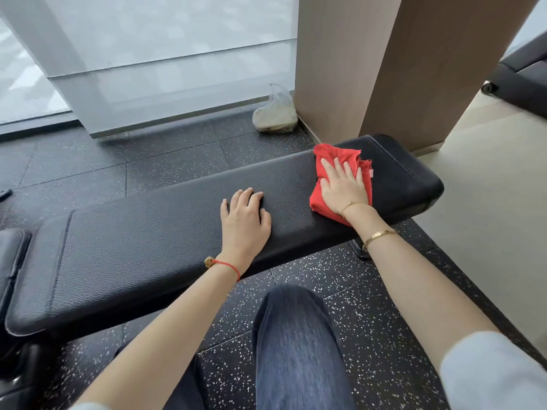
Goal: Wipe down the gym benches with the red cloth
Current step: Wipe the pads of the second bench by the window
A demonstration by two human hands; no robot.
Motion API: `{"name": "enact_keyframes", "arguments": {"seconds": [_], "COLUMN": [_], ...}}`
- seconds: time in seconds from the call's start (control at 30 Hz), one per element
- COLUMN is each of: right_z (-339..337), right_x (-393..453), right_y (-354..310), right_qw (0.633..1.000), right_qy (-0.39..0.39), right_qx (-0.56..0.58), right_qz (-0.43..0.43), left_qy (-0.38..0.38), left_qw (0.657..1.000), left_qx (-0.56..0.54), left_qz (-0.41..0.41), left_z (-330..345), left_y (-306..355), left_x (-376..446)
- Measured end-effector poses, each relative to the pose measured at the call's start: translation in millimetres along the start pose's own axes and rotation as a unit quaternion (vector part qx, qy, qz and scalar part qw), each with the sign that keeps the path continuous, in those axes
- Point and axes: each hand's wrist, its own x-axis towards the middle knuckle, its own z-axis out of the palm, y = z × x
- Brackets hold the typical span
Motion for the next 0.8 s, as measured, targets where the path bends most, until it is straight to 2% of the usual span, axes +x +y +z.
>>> {"name": "enact_keyframes", "arguments": {"seconds": [0.13, 0.27, 0.57, 0.8], "right_z": [4, 8, 30, 44], "right_x": [15, 15, -20, -63], "right_y": [-14, -35, -174, -241], "right_qw": [1.0, 0.999, 0.986, 0.961], "right_qy": [-0.005, -0.009, -0.025, -0.04], "right_qx": [-0.017, -0.027, -0.01, -0.019], "right_qz": [0.006, -0.022, -0.166, -0.273], "left_qy": [0.039, 0.069, 0.082, 0.122], "left_qw": [0.999, 0.997, 0.986, 0.982], "left_qx": [-0.02, 0.006, 0.056, 0.053], "left_qz": [-0.004, -0.038, -0.136, -0.138], "left_z": [-26, -52, -77, -80], "left_y": [-33, -86, -161, -177], "left_x": [-14, -33, -70, -85]}}
